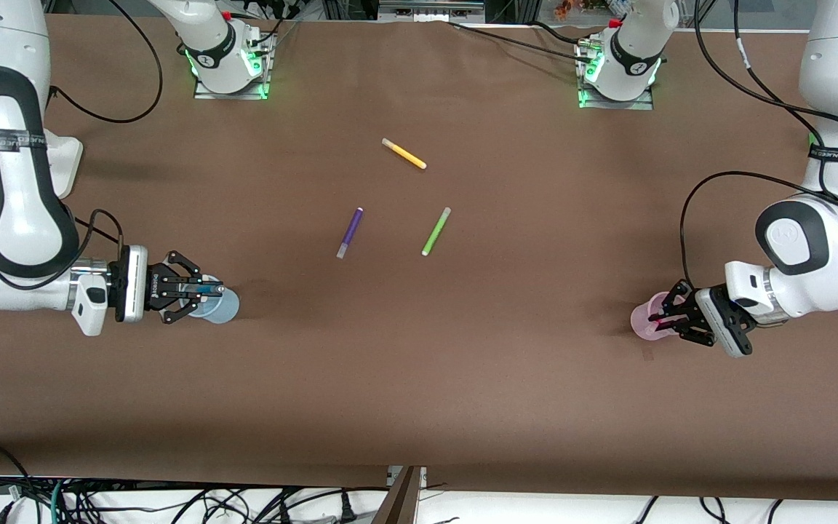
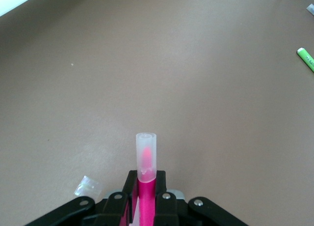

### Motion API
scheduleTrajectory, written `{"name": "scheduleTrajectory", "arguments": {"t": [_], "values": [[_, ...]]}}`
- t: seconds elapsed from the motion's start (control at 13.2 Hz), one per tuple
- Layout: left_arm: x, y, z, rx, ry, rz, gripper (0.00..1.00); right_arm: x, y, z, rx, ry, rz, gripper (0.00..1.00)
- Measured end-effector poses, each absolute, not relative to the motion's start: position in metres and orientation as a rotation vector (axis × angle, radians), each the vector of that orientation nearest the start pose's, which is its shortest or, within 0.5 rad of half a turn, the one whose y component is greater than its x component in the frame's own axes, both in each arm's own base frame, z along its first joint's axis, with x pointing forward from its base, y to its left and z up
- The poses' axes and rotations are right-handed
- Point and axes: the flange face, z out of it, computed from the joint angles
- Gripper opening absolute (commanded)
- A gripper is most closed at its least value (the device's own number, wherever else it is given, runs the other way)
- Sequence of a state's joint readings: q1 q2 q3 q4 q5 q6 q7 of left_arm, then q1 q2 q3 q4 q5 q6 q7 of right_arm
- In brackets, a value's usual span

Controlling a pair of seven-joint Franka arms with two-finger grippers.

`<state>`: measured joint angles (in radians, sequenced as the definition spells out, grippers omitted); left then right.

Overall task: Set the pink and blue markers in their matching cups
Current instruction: 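Carry pink to the pink cup while the right gripper carries blue to its cup, then open both grippers to drop the markers into the cups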

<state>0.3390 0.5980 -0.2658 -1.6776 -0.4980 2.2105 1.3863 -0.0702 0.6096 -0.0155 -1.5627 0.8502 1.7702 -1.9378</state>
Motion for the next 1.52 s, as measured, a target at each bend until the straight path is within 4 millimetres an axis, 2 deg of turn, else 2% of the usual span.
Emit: {"name": "scheduleTrajectory", "arguments": {"t": [0.08,0.15,0.23,0.3,0.38,0.53,0.68,0.83,0.98,1.14,1.29,1.52], "values": [[0.675,0.058,0.266,-3.139,1.623,-0.574,0.0,0.67,0.006,0.284,-1.703,-1.599,-0.588,0.01],[0.674,0.061,0.265,-3.137,1.623,-0.576,0.0,0.669,0.003,0.283,-1.694,-1.598,-0.596,0.23],[0.674,0.063,0.264,-3.138,1.621,-0.577,0.22,0.669,0.001,0.281,-1.692,-1.59,-0.596,0.96],[0.674,0.064,0.264,-3.138,1.619,-0.578,0.76,0.669,0.001,0.279,-1.69,-1.584,-0.594,1.0],[0.674,0.065,0.264,-3.139,1.617,-0.579,1.0,0.668,0.001,0.278,-1.7,-1.567,-0.586,1.0],[0.674,0.066,0.264,-3.128,1.632,-0.583,1.0,0.67,0.001,0.282,-1.776,-1.464,-0.536,1.0],[0.674,0.066,0.264,-3.113,1.66,-0.61,1.0,0.676,0.003,0.296,-1.886,-1.328,-0.458,1.0],[0.675,0.067,0.267,-3.115,1.65,-0.625,1.0,0.685,0.007,0.322,-2.05,-1.207,-0.314,1.0],[0.678,0.065,0.283,-3.186,1.54,-0.616,1.0,0.692,0.02,0.352,-2.236,-1.063,-0.157,1.0],[0.679,0.053,0.32,-3.305,1.335,-0.544,1.0,0.694,0.042,0.38,-2.416,-0.903,0.006,1.0],[0.673,0.038,0.37,-3.359,1.112,-0.382,1.0,0.693,0.057,0.4,-2.581,-0.747,0.137,1.0],[0.659,-0.007,0.456,-3.336,0.765,-0.124,1.0,0.684,0.075,0.423,-2.784,-0.529,0.302,1.0]]}}
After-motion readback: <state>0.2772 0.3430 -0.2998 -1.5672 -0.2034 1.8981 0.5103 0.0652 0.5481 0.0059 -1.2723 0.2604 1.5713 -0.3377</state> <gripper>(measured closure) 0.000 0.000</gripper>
